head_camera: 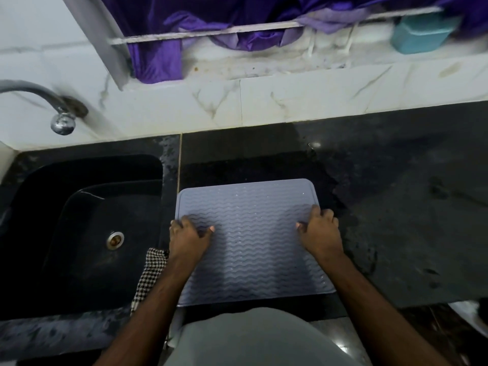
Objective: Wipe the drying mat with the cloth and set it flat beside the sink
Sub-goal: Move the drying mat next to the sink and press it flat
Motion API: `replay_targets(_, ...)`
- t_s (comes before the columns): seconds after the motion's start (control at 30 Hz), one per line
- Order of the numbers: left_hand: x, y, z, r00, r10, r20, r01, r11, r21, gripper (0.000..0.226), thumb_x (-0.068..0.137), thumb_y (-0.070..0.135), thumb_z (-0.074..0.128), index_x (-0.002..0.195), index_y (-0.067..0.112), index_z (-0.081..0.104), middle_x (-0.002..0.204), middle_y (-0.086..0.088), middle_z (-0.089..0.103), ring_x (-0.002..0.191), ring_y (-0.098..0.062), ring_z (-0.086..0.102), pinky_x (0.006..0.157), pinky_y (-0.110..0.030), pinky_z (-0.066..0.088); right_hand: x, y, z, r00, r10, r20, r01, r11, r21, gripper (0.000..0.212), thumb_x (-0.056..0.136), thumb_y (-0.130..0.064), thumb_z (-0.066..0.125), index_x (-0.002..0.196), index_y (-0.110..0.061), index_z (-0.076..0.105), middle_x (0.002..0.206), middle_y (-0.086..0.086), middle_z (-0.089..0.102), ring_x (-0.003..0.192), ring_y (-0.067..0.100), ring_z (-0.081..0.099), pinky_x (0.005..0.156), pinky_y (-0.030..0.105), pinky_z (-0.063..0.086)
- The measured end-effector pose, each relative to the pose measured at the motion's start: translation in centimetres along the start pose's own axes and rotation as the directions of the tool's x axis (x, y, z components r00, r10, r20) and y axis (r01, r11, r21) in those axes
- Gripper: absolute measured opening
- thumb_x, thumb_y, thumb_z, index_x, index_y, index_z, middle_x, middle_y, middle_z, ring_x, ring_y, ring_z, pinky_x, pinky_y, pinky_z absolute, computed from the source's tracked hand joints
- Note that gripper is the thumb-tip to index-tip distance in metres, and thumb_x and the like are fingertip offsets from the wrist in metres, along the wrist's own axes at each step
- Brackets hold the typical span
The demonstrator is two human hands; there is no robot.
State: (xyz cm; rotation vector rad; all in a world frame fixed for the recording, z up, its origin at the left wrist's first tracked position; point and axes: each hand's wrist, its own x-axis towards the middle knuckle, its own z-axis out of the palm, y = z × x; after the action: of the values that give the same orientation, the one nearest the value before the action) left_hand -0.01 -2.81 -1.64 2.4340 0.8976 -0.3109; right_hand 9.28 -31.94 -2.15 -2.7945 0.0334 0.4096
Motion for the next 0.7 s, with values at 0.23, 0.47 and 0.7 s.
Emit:
replay_targets(0.23, 0.1, -0.1, -0.7, 0.978, -0.086, -0.192, 0.072, 0.994, -0.079, 0.074, 0.087, 0.048, 0.072, 0.132, -0.005, 0.045, 0.133, -0.028, 0.047, 0.126, -0.044, 0.044, 0.105, -0.051, 0.041, 0.8, 0.7, 0.5, 0.998, 0.016, -0.068, -0.003, 0.981, 0.193, 0.058, 0.099, -0.024, 0.055, 0.143, 0.005, 0.033, 0.131, 0.030, 0.039, 0.092, 0.040, 0.058, 0.074, 0.038, 0.051)
replay_targets(0.47, 3.1, -0.3, -1.8, 0.984, -0.153, -0.085, 0.106, 0.907, -0.407, 0.052, 0.100, 0.050, 0.052, 0.116, 0.004, 0.069, 0.108, -0.019, 0.070, 0.103, -0.038, 0.066, 0.092, -0.048, 0.054, 2.0, 1.1, 0.0, 0.987, 0.032, -0.156, 0.012, 0.962, 0.273, 0.036, 0.103, -0.034, 0.050, 0.093, 0.000, 0.058, 0.103, 0.023, 0.055, 0.081, 0.038, 0.057, 0.072, 0.041, 0.048)
replay_targets(0.7, 6.8, -1.2, -2.3, 0.959, -0.284, -0.017, 0.165, 0.606, -0.778, 0.038, 0.098, 0.044, 0.060, 0.084, 0.009, 0.067, 0.072, 0.000, 0.060, 0.067, -0.016, 0.057, 0.065, -0.029, 0.048, 4.0, -0.1, -2.8, 0.940, 0.060, -0.336, 0.073, 0.927, 0.368, 0.041, 0.104, -0.031, 0.046, 0.074, -0.004, 0.050, 0.081, 0.020, 0.058, 0.080, 0.038, 0.057, 0.070, 0.043, 0.047)
